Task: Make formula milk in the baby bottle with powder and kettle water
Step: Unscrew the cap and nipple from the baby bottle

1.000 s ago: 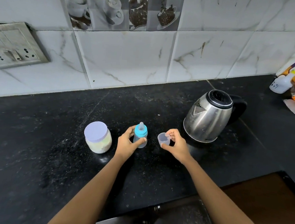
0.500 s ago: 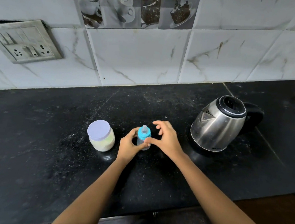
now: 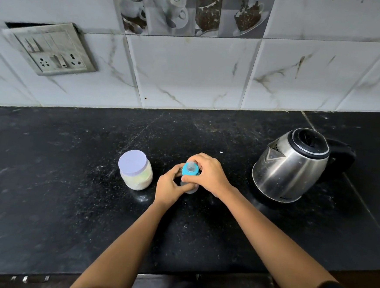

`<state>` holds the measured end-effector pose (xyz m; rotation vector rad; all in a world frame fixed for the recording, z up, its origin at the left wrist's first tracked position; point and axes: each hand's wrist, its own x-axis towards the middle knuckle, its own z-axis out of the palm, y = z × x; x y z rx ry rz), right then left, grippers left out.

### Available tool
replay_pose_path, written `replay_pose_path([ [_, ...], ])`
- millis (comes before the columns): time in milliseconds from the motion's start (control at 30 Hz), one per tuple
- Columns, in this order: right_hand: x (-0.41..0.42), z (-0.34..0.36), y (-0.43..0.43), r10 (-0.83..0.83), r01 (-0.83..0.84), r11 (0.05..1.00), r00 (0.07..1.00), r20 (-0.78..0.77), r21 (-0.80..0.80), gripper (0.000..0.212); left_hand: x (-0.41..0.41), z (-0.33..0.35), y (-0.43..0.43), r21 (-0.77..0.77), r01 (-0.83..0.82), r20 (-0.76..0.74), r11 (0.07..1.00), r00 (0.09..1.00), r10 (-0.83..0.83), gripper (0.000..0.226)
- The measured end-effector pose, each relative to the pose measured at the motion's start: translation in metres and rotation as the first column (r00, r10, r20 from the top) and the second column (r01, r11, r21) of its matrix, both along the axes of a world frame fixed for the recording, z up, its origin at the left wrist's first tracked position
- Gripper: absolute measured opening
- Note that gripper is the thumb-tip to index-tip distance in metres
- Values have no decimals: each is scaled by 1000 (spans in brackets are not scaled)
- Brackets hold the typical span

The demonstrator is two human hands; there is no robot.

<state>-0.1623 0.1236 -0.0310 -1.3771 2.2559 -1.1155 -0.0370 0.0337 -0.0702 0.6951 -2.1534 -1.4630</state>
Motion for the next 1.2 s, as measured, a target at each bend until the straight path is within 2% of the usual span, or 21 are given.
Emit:
replay_pose_path([
  [200,-10,4,0,111,-110,993,994,-15,46,40,0,1,4,4,-7,-15,1000,1000,7,54],
  [467,-24,15,-1,303,-309,944,951,66,116,38,0,-3,2,19,-9,2,1000,1000,9,55],
  [567,-35,26,-2,433,-436,872,899,65,223,46,-1,-5,-1,12,-2,17,1000,1000,1,59],
  [633,-40,26,0,449,-473,857,880,158,204,57,-1,-4,-2,16,-9,30,1000,1000,8,60],
  [700,-44,19,6,338,-362,924,924,177,121,61,-1,-3,-1,20,-18,38,1000,999,17,61],
  [767,-47,10,13,136,-141,990,980,145,23,49,-1,-2,-1,25,-21,47,999,999,20,62],
  [800,-48,6,16,83,-83,996,982,167,-7,42,-1,-2,-1,28,-18,48,999,999,16,62],
  [867,-42,5,21,136,-142,990,964,228,10,37,-1,-4,-1,33,-15,41,999,999,13,62],
  [967,-24,2,20,243,-260,964,947,211,60,55,-1,-5,0,38,-18,22,999,1000,17,59],
  [1033,-17,-2,14,219,-237,969,956,194,73,71,-1,-6,1,29,-23,15,999,1000,22,58],
  [1100,-18,-3,9,184,-202,976,966,184,84,78,-1,-5,1,42,-22,17,999,1000,22,60],
  [1200,-34,1,12,159,-162,986,983,94,26,69,-2,-5,0,38,-28,43,999,999,26,63],
])
